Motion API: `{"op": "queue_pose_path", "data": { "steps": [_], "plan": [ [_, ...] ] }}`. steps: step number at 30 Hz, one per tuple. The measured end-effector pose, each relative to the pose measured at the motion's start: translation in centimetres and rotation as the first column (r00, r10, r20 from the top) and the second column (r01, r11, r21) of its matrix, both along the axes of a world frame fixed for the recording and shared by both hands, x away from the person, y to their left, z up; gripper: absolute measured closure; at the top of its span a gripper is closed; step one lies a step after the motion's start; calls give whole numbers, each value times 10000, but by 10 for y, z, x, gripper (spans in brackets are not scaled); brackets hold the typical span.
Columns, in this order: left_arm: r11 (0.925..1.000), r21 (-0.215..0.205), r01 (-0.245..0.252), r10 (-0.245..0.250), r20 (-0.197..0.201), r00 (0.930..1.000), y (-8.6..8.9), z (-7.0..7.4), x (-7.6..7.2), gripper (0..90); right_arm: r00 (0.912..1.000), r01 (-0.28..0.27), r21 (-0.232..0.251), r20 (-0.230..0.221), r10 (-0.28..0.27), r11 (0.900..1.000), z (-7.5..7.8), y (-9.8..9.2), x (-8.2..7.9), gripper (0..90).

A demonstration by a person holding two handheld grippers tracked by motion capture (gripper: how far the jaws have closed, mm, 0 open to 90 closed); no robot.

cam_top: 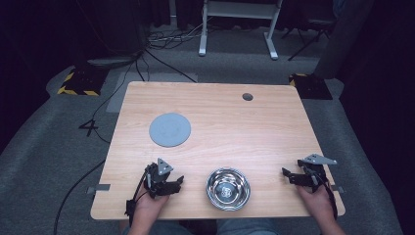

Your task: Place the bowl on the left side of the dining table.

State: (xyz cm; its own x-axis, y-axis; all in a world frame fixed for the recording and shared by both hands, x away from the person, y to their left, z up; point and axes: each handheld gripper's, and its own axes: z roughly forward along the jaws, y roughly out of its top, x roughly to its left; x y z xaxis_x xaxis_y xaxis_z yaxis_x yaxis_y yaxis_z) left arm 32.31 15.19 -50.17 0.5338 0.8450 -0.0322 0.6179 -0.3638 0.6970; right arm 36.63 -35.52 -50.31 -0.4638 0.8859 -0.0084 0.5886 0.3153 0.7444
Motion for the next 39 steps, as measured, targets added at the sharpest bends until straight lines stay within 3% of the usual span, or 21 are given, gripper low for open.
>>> {"op": "queue_pose_path", "data": {
  "steps": [6, 11, 16, 19, 26, 28, 30, 39],
  "plan": [
    [10000, 31, 78, -78, 29, 10000, 0, 1, -2, 306, 10000, -3, -29, 5, 3, 10000, 0, 0, 0, 213],
    [9999, 164, 23, -19, -251, 9997, -2, 4, -4, 346, 10000, 1, -1, 0, -1, 10000, 0, 0, 0, 213],
    [9999, 55, -141, 144, -550, 9984, -6, 17, -7, 346, 10000, 1, -23, 6, -1, 10000, 0, 0, 0, 214],
    [9998, 129, -158, 164, -532, 9984, -8, 26, -9, 350, 10000, 0, -12, 0, 0, 10000, 0, 0, 0, 213],
    [9997, -198, -165, 146, -937, 9955, -13, 43, -10, 354, 10000, 8, 9, -2, -8, 10000, 0, 0, 0, 213],
    [9996, -198, -217, 199, -868, 9960, -15, 48, -11, 362, 10000, -1, -20, 3, 1, 10000, 0, 0, 0, 213],
    [9989, -457, -132, 89, -919, 9957, -17, 53, -11, 362, 10000, 0, -23, 3, 0, 10000, 0, 0, 0, 213],
    [9992, -371, 172, -199, -735, 9971, -33, 72, -7, 361, 10000, 2, -21, 5, -1, 10000, 0, 0, 0, 213]
  ]
}}
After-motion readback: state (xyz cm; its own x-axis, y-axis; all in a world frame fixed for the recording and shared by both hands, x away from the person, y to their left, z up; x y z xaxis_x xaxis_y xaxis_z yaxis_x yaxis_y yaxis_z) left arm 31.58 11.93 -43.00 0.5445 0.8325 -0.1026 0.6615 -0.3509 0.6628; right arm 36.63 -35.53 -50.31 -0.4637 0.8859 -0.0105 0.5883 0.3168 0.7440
